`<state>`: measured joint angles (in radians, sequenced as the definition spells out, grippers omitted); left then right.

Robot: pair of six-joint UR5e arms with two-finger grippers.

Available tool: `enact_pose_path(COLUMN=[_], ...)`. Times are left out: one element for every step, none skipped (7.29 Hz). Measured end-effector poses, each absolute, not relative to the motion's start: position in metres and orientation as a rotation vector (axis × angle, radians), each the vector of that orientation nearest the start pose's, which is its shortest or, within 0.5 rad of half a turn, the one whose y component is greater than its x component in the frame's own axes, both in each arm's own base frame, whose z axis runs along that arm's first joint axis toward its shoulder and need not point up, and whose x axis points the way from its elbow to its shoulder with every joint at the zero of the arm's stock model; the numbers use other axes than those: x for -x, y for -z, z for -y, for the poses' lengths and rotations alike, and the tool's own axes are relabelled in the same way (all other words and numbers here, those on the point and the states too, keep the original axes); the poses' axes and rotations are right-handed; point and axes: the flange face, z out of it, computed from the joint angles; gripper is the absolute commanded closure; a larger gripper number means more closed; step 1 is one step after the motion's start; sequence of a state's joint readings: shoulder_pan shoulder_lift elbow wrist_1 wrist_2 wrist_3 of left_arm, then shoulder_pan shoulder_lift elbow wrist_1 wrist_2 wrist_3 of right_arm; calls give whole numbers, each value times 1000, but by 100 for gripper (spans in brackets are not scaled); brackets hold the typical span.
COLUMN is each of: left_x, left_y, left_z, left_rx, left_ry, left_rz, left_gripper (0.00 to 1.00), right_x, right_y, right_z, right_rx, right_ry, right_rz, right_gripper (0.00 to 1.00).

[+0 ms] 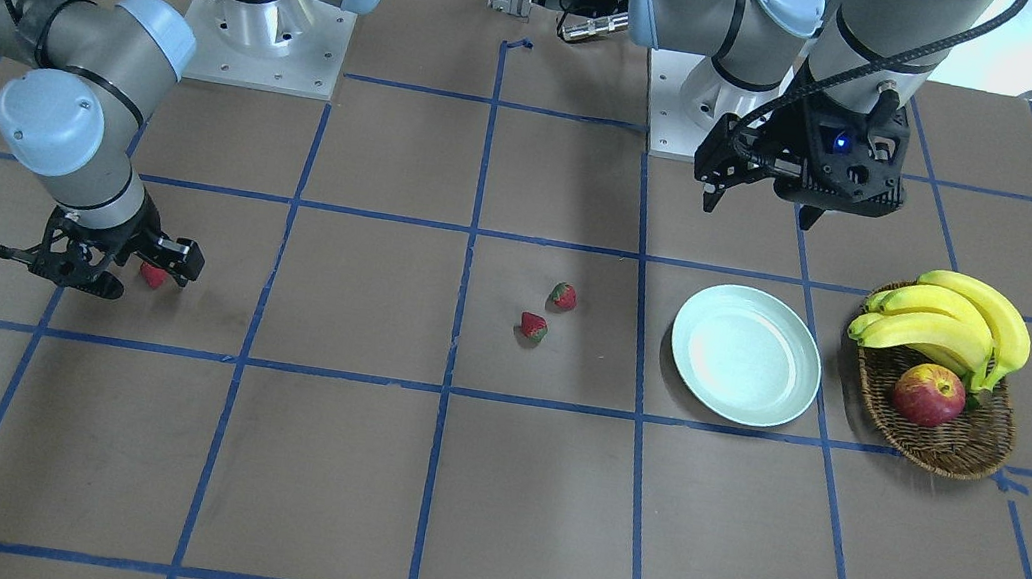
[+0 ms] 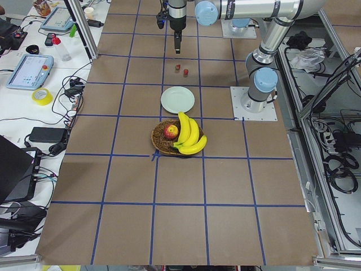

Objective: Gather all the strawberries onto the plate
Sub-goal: 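Reach the right gripper to the last strawberry and grasp it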

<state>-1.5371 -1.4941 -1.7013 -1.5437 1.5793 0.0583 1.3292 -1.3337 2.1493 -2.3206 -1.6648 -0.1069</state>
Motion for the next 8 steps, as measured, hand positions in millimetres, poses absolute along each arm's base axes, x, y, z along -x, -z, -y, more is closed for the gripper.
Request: enact_pose_path(left_x=[117,117,117,118,118,118,118,118], left_y=[-463,-463,-463,-463,-462,-462,-462,-462], left_z=[460,460,461,461,461,462,462,462], left_rx=[-39,-39,-40,-40,-42,-42,-43,-43], left_ry=[-43,-42,-42,-40,-37,-35,-34,-35], left_rz=[-3134,-3134,-3135,-3135,-3135,-3136,-3136,-3136], left_gripper=[0,0,0,0,0,0,0,0], right_x=[-10,-9,-9,-9,-8,-7,-7,-7], right_y=[-181,-180,-180,-180,-180,-181,-184,-193], right_z=[475,475,475,475,475,476,478,487], right_rx=[-157,-107,-64,-41,-11,29,48,45], right_ry=[-113,-103,-100,-99,-99,-98,-87,-55], right_rz=[-3218,-3221,-3223,-3223,-3222,-3222,-3222,-3218], right_gripper=[31,45,73,90,97,100,100,100])
